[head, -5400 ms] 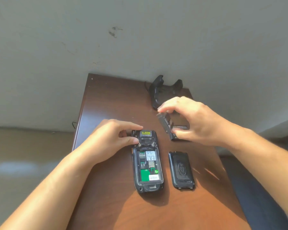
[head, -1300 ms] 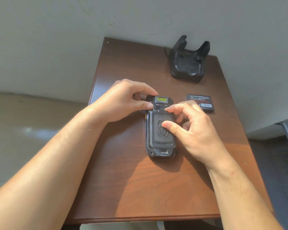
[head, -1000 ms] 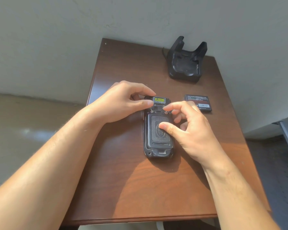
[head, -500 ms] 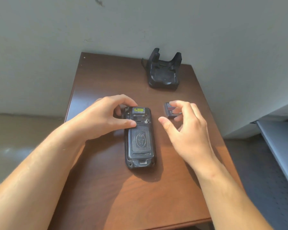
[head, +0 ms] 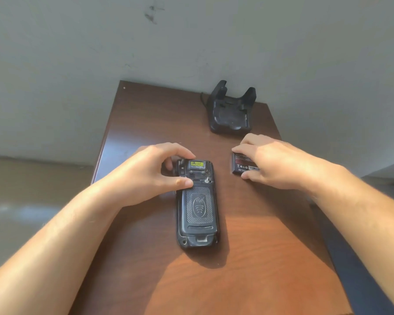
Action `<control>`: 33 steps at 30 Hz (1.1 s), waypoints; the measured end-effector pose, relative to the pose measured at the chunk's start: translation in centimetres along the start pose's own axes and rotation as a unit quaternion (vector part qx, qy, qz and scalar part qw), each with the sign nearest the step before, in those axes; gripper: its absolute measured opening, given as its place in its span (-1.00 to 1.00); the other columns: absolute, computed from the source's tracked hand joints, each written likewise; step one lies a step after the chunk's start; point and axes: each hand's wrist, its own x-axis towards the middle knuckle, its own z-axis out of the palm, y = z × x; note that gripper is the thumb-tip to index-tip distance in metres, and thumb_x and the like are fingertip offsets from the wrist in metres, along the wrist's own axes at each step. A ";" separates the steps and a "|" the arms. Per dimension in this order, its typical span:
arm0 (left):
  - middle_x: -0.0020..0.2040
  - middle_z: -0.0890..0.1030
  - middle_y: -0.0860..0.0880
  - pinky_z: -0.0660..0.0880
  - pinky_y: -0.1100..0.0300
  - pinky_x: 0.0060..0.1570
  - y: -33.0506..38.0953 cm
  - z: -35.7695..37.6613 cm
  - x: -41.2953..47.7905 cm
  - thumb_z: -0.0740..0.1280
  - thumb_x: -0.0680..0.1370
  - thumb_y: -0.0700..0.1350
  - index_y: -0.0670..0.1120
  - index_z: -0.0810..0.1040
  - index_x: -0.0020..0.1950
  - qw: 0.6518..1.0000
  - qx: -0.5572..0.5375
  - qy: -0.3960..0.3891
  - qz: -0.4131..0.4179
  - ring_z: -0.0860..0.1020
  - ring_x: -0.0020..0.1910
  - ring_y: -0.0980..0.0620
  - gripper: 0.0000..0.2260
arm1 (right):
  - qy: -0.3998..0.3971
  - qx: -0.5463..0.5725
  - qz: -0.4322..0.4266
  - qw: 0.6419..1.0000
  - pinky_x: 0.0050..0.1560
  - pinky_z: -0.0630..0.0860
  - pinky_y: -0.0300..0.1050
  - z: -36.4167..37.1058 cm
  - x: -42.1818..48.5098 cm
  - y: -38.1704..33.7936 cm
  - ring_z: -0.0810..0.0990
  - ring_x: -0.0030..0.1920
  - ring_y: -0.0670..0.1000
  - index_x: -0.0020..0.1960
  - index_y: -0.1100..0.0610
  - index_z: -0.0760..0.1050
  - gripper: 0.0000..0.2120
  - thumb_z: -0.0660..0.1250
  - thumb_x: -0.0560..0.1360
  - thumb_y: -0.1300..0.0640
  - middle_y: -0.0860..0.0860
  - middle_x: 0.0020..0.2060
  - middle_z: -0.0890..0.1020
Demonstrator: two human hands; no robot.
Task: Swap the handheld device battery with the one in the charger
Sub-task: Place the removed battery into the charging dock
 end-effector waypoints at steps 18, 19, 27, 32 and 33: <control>-0.04 0.63 0.19 0.36 0.38 -0.05 -0.4 0.0 0.2 0.56 0.35 0.15 0.21 0.62 0.17 1.000 -0.001 0.002 -0.002 0.53 0.06 0.22 -0.59 | 0.252 0.245 0.029 0.936 0.25 0.58 -0.05 -3.4 7.9 1.7 0.64 0.15 -0.04 0.31 0.05 0.53 -0.52 0.48 0.39 0.15 -0.04 0.18 0.65; -0.04 0.63 0.19 0.36 0.38 -0.05 -0.4 0.0 0.2 0.56 0.35 0.15 0.21 0.62 0.17 1.000 -0.001 0.002 -0.001 0.53 0.06 0.23 -0.59 | 0.251 0.242 0.028 0.937 0.24 0.58 -0.05 -3.5 7.9 1.9 0.64 0.15 -0.04 0.30 0.05 0.53 -0.52 0.47 0.39 0.17 -0.04 0.18 0.65; -0.03 0.62 0.18 0.35 0.40 -0.05 -0.4 0.0 0.1 0.56 0.36 0.14 0.21 0.62 0.18 1.000 0.002 0.001 0.001 0.52 0.06 0.24 -0.59 | 0.193 0.204 0.030 0.959 0.20 0.53 -0.18 -4.2 7.8 2.5 0.62 0.14 -0.02 0.29 0.03 0.55 -0.54 0.48 0.41 0.16 -0.03 0.15 0.65; -0.04 0.63 0.18 0.37 0.35 -0.03 -0.5 0.1 0.1 0.56 0.35 0.15 0.22 0.61 0.18 1.000 -0.003 0.002 -0.002 0.53 0.06 0.22 -0.59 | 0.170 0.161 0.038 0.971 0.24 0.54 -0.04 -4.3 7.5 2.6 0.59 0.11 0.02 0.30 0.00 0.53 -0.53 0.48 0.40 0.11 -0.06 0.11 0.60; -0.04 0.63 0.18 0.37 0.35 -0.04 -0.5 0.1 0.1 0.56 0.36 0.15 0.21 0.61 0.18 1.000 -0.001 0.001 -0.002 0.54 0.06 0.21 -0.59 | 0.165 0.148 0.041 0.974 0.24 0.54 0.00 -4.2 7.5 2.5 0.59 0.12 0.04 0.30 -0.01 0.52 -0.53 0.48 0.40 0.11 -0.07 0.10 0.58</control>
